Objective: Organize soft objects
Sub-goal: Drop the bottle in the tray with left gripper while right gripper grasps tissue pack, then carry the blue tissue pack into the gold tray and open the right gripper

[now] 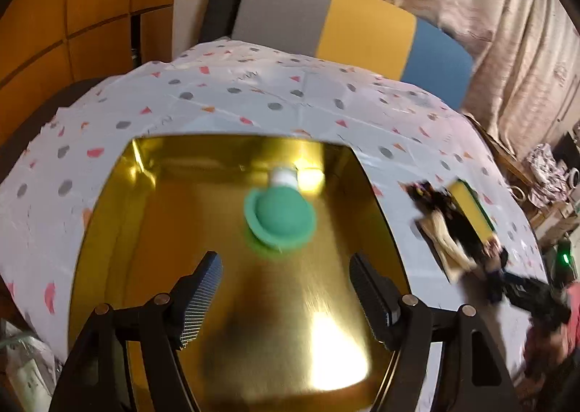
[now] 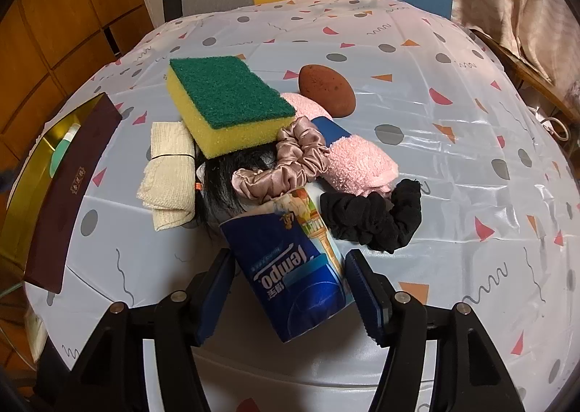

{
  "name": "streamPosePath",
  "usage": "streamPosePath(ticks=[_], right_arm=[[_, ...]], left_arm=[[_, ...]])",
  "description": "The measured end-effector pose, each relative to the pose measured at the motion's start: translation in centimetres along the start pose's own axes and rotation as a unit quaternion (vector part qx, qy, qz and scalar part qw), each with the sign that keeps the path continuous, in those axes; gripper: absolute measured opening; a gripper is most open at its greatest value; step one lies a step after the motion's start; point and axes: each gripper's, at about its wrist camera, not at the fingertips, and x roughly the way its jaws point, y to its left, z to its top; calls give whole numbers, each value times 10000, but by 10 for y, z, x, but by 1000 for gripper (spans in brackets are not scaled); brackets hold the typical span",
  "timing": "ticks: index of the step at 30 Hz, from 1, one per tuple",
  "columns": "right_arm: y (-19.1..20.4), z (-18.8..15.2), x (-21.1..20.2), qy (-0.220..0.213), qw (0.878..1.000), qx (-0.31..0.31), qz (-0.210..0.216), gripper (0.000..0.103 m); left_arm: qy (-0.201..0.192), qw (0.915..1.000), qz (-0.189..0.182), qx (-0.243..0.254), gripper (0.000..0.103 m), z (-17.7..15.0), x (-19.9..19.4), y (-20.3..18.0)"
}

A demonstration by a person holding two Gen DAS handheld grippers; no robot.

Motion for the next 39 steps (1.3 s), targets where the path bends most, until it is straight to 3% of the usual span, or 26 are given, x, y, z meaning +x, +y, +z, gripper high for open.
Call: streamPosePath(ticks=[10, 18, 20, 23, 25, 29, 30, 31, 32, 39], right_arm=[[12, -4, -6, -67, 9997, -197, -104, 57], [42, -25, -14, 199, 9987, -374, 285, 50], [52, -30, -15, 136, 9984, -524, 182, 51], [59, -30, -13, 138, 9975, -663, 213, 59], [61, -29, -8, 248, 9967, -738, 208, 76], [64, -25, 4, 388, 9961, -765, 219, 76], [64, -24, 5, 386, 9961, -766, 216, 74], [64, -25, 6, 389, 9962, -751, 213, 62], [65, -25, 7, 407, 9963, -733, 173, 57], [83, -29, 3, 308, 9970, -709, -12, 57]], left_arm=[[189, 9996, -175, 78, 74, -56, -23, -14], [31, 9997, -131, 194, 74, -67, -39, -15], [1, 9997, -136, 198, 74, -67, -41, -14], [16, 9997, -160, 188, 74, -69, -42, -13], [14, 9997, -189, 180, 74, -71, -43, -11], [4, 9998, -171, 126, 74, -74, -45, -7], [-22, 9998, -133, 127, 74, -74, -47, -6], [-41, 9998, -119, 122, 74, -74, -48, -4], [-54, 9998, -114, 123, 74, -74, -49, -3], [-164, 9994, 258, 163, 74, -75, -56, 2]])
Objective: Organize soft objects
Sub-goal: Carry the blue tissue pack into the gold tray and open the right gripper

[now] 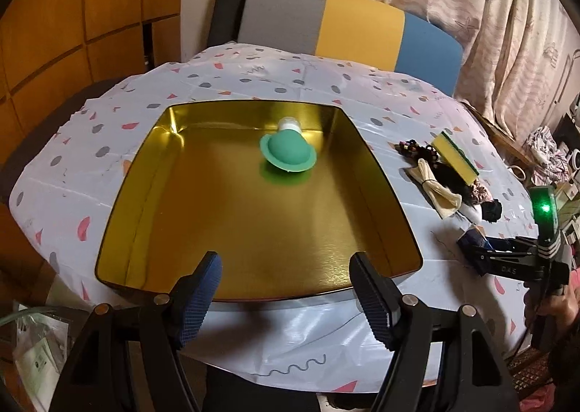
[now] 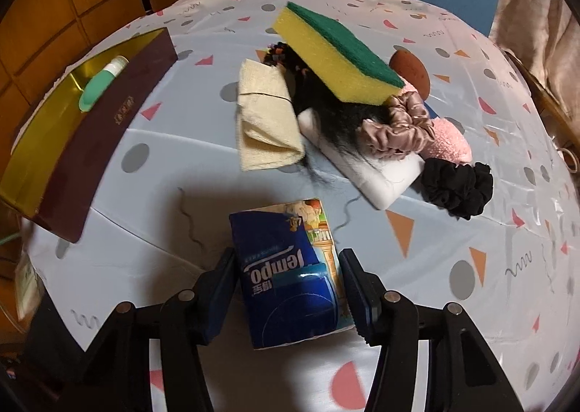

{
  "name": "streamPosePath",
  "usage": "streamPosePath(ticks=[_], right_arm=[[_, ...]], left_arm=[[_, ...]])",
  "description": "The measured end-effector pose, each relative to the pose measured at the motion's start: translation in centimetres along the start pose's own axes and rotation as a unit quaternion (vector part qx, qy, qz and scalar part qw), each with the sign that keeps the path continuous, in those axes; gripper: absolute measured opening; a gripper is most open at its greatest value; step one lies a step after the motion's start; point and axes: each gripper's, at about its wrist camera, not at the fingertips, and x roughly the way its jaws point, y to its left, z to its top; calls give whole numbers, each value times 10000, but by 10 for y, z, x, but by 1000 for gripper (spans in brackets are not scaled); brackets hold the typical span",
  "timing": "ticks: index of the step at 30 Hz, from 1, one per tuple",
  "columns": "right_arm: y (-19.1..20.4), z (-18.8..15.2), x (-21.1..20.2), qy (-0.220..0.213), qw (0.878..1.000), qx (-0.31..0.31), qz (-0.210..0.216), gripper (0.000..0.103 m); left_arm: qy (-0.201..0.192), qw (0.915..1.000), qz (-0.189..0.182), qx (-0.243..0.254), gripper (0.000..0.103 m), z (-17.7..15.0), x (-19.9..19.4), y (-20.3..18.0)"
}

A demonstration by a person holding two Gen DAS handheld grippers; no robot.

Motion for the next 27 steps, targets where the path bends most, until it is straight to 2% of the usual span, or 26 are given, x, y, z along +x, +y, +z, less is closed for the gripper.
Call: streamPosePath(ticks=[7, 14, 17, 22, 27], right_arm=[[37, 18, -30, -504, 9960, 128, 721, 57], [120, 50, -46, -783, 9866, -453, 1358, 57], [154, 62, -45, -768, 9827, -685, 1540, 57], [197, 77, -24, -543, 9811, -1005, 1563, 57], [213, 83, 1, -282, 9823, -1081, 1505, 59]], left_arm=[[47, 9999, 79, -80, 74, -1, 1, 7], [7, 9999, 82, -105, 74, -1, -3, 12], [-6, 9999, 114, -130, 74, -1, -4, 16], [-2, 9996, 184, -209, 74, -3, -7, 26], [37, 9992, 239, -308, 74, -5, -6, 36]])
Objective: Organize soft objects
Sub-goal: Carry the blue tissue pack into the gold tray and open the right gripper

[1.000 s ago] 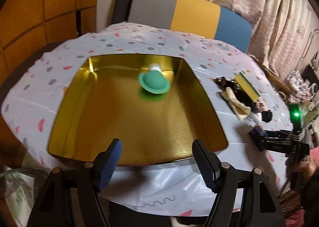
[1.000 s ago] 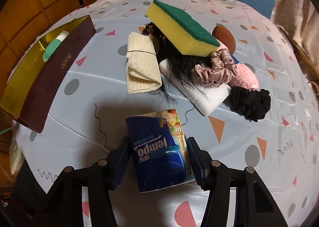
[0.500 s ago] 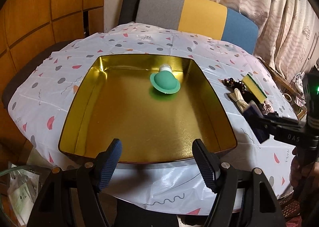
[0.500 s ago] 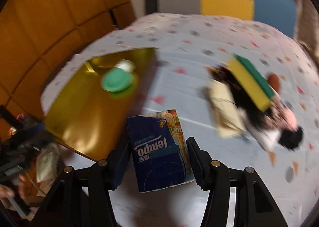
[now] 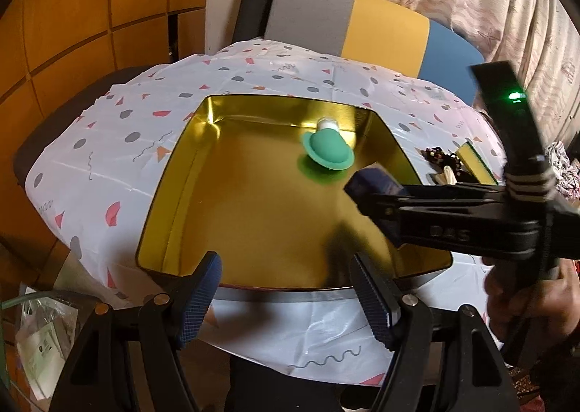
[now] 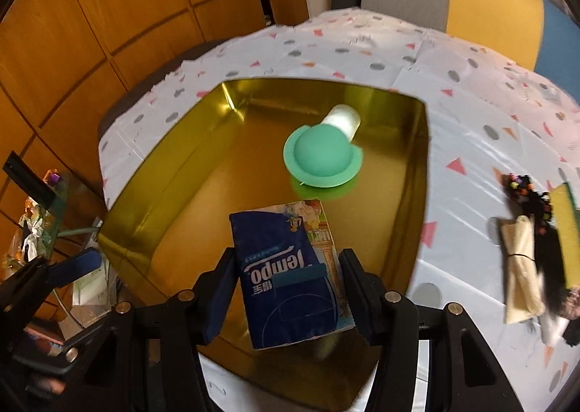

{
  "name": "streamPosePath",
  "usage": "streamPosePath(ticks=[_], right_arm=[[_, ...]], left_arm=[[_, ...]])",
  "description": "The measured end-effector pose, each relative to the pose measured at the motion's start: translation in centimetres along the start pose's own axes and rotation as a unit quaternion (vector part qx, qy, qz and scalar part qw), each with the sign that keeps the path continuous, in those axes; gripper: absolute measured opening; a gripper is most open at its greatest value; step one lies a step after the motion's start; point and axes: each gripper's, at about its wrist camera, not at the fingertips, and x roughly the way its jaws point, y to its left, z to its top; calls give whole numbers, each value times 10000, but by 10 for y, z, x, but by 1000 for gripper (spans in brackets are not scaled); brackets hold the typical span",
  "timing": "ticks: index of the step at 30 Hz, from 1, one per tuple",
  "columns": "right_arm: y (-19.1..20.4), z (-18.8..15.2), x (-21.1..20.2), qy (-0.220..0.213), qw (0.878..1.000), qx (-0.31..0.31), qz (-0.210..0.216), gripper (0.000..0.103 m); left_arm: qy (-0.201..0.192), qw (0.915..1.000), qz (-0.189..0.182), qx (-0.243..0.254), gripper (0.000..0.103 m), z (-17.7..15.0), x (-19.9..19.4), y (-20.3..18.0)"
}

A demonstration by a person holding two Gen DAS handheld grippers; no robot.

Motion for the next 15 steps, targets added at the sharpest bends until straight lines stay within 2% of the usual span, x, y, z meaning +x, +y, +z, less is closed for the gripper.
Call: streamPosePath(ticks=[5, 8, 12, 15], right_arm=[[8, 2, 21, 170, 9998, -32, 20, 60], [9, 2, 22, 129, 9999, -22, -4, 70], [9, 0, 11, -62, 10000, -53, 10, 71], [9, -3, -3, -352, 9993, -57, -61, 81]], left_arm=[[-8, 9999, 41, -128, 74, 0, -1, 10], [-16, 9999, 72, -155, 74, 0, -1, 12], [-67, 9998, 51, -154, 74, 3, -3, 11], [-55, 9999, 33, -147, 74, 3, -1, 8]])
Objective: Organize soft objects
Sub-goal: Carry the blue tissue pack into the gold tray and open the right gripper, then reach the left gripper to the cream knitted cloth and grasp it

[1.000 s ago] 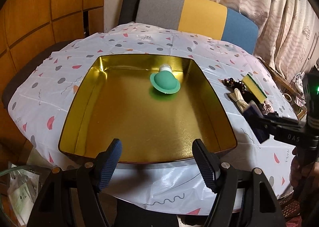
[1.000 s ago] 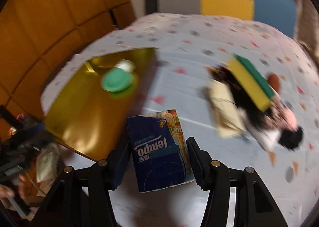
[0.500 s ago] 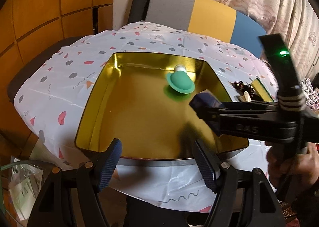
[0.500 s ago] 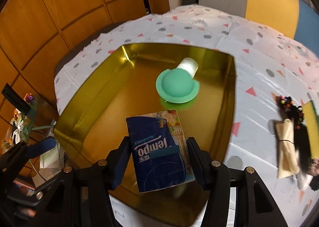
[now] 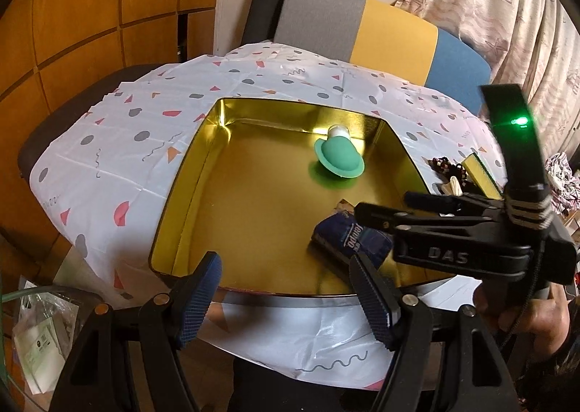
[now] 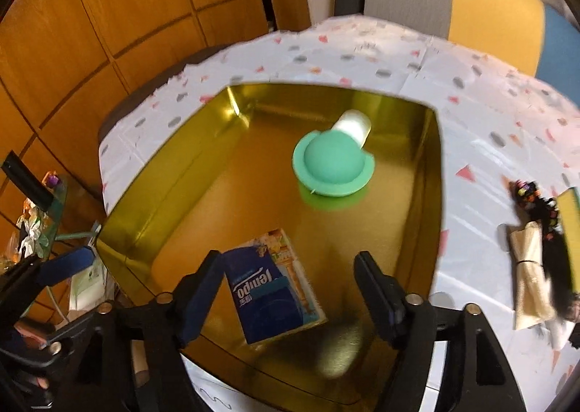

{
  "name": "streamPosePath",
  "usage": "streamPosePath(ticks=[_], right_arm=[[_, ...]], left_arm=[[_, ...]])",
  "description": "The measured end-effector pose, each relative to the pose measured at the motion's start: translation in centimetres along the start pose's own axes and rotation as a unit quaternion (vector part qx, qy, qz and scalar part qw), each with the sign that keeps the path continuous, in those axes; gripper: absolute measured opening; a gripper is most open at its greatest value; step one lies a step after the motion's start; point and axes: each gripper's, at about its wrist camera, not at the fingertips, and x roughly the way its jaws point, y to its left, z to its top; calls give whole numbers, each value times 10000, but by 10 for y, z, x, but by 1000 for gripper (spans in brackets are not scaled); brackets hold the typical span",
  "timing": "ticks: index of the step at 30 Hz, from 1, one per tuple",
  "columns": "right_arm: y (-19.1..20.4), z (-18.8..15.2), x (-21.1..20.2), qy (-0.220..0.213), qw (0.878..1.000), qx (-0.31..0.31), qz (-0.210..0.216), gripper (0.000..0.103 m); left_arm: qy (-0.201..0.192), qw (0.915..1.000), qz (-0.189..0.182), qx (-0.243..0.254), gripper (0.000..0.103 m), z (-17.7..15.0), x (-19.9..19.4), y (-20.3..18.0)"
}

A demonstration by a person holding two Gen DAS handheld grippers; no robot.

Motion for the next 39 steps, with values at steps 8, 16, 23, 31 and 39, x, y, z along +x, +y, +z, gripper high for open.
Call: streamPosePath(ticks=[8, 16, 23, 31, 39], right_arm=[[-14, -10, -30, -459, 9986, 142, -211, 90], [-39, -21, -45, -578, 9967, 511, -242, 90], [-64, -34, -64, -746, 9933, 795, -372, 90], [-99, -48, -91, -899, 9881, 1057, -664, 91], [-154, -56, -128, -1077, 9784, 1386, -1091, 92]], left_arm=[[116, 9998, -144, -10, 74, -3, 4, -8], [125, 9996, -146, 209, 74, -5, 1, -22], [137, 9985, -191, 488, 74, -5, 0, -41], [77, 9954, -309, 909, 74, 2, -2, -71], [126, 9901, -686, 1215, 74, 11, 2, -108]])
